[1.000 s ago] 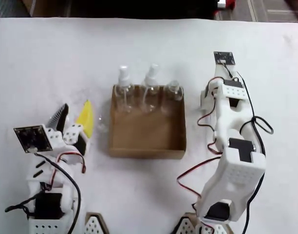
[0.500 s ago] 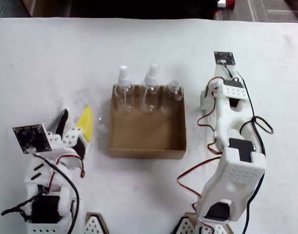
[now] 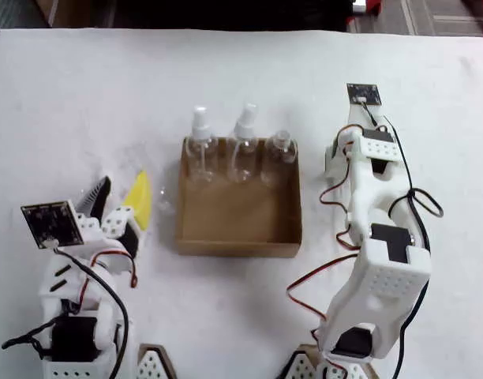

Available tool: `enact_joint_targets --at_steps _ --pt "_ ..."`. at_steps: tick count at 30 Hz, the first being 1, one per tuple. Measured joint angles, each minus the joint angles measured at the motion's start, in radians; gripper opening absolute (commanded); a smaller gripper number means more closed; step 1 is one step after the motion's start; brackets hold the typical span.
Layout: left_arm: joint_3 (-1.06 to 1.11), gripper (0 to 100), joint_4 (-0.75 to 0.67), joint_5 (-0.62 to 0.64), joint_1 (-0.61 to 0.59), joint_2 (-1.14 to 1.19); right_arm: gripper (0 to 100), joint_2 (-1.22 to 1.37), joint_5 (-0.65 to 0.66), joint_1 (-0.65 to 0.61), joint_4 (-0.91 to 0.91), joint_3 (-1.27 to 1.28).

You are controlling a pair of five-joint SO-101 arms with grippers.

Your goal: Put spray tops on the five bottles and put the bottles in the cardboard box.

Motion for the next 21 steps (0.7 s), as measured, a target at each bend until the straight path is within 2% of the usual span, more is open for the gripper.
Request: enact_joint_targets --at_steps 12,16,21 --pt "-0.005 20 0.000 0.000 0.005 0.000 1.6 0.008 0.000 0.000 0.000 0.000" --pt "-0.026 21 0.028 -0.008 0.084 -0.002 1.6 0.008 0.000 0.002 0.000 0.000" --pt "-0.026 20 0.037 -0.115 0.190 -0.002 1.6 -0.066 0.000 0.003 0.051 0.000"
